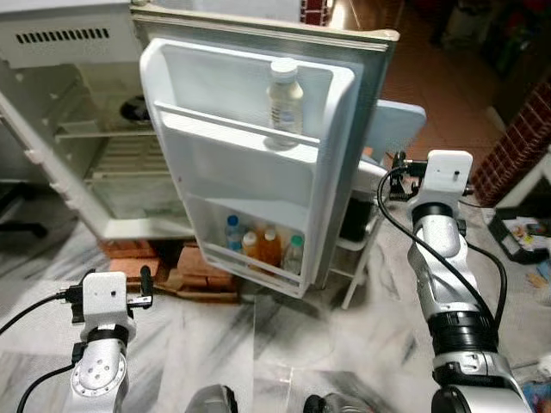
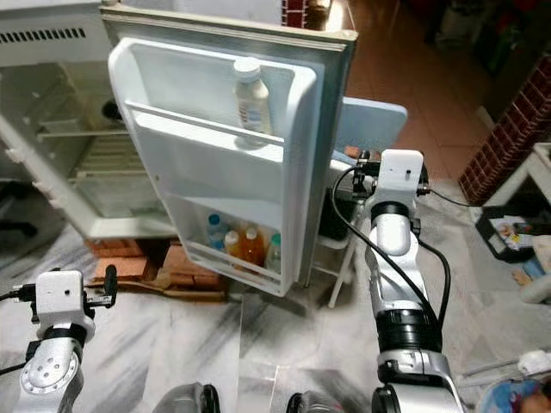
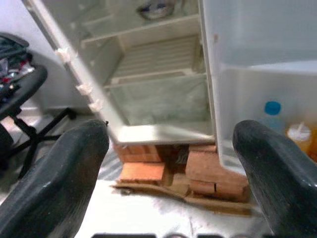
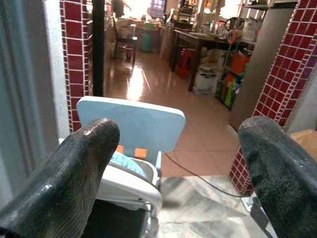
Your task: Restocking fridge
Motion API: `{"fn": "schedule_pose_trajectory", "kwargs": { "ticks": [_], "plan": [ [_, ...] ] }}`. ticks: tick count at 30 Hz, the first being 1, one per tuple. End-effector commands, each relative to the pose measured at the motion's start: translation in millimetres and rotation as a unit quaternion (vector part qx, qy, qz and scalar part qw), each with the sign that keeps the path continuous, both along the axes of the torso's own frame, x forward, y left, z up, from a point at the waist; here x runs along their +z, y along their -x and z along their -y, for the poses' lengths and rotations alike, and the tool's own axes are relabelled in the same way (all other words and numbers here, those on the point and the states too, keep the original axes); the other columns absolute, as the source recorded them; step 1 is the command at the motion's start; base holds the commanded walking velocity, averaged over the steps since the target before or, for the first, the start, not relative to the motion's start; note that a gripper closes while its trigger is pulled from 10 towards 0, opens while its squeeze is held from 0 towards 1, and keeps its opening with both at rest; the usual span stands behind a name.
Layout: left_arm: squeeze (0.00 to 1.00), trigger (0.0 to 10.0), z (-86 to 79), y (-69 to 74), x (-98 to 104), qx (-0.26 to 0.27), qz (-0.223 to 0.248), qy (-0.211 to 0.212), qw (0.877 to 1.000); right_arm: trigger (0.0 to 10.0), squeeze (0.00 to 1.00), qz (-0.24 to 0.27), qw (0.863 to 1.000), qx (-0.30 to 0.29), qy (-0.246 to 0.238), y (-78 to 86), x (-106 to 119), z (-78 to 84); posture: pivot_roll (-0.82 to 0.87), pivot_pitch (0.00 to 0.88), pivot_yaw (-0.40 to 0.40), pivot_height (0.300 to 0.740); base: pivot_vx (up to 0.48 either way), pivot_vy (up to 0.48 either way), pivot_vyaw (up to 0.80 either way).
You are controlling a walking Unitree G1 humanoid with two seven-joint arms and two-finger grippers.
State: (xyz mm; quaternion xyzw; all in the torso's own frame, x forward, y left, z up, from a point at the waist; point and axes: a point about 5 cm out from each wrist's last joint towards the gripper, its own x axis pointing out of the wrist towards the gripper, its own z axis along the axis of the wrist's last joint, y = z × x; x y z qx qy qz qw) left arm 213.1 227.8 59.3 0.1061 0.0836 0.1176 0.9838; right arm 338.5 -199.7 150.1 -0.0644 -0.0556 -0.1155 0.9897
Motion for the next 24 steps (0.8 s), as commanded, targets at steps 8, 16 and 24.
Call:
{"fn": "schedule_pose_trajectory", "kwargs": {
  "ticks": [8,16,24],
  "plan": [
    [0.00,10.0,-1.5,2.7,1,0.006,0.004,-0.005,1.000,10.0,0.00,-0.040,0.998,0.049,-0.003,3.6,-17,-16.0,0.03,0.081,0.021,0.740,0.000,0.000,0.00],
    [0.00,10.0,-2.2,19.6,-9,0.018,-0.037,-0.013,0.999,10.0,0.00,-0.102,0.992,0.068,-0.026,-10.4,-32,-48.7,0.03,0.077,0.023,0.740,0.000,0.000,0.00],
    [0.00,10.0,-0.4,63.4,-32,0.011,-0.084,-0.011,0.996,10.0,0.00,-0.105,0.985,0.126,-0.044,-26.2,-20,-79.5,0.06,0.078,0.008,0.740,0.000,0.000,0.00]
  ]
}}
